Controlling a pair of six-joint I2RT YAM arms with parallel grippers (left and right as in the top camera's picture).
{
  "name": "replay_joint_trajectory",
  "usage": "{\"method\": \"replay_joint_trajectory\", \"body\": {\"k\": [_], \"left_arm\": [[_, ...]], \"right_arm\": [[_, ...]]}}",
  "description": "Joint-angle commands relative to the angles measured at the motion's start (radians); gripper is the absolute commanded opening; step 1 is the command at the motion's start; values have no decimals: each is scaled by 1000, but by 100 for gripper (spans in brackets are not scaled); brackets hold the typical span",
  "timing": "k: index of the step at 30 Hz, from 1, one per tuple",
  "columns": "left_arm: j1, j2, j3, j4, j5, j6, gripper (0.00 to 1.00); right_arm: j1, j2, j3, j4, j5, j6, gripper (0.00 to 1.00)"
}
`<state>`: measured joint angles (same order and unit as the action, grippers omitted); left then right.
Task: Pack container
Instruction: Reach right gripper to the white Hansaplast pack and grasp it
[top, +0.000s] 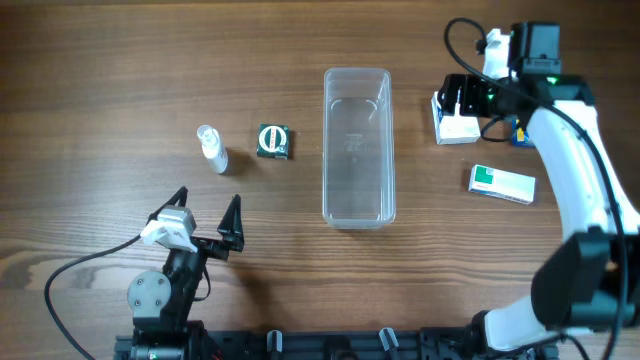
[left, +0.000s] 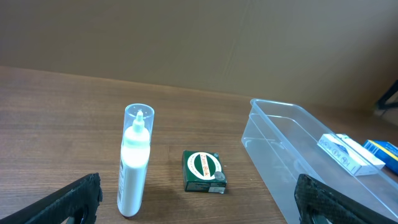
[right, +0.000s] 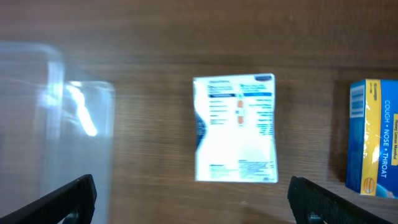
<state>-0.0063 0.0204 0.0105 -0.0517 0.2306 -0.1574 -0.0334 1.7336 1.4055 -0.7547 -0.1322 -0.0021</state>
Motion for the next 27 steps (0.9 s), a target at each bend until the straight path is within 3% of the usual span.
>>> {"method": "replay_joint_trajectory", "body": {"k": [1,4,12,27], "left_arm": [[6,-4,-5,-2,5,16,100],[6,-4,-5,-2,5,16,100],[6,-4,-5,-2,5,15,100],[6,-4,-5,-2,5,16,100]], "right_arm": [[2,110,24,20,136,-24,100],[1,182,24,34,219,-26,100],[17,266,23,117,161,-25,100],[42,307,9,179,187,-77,100]]}}
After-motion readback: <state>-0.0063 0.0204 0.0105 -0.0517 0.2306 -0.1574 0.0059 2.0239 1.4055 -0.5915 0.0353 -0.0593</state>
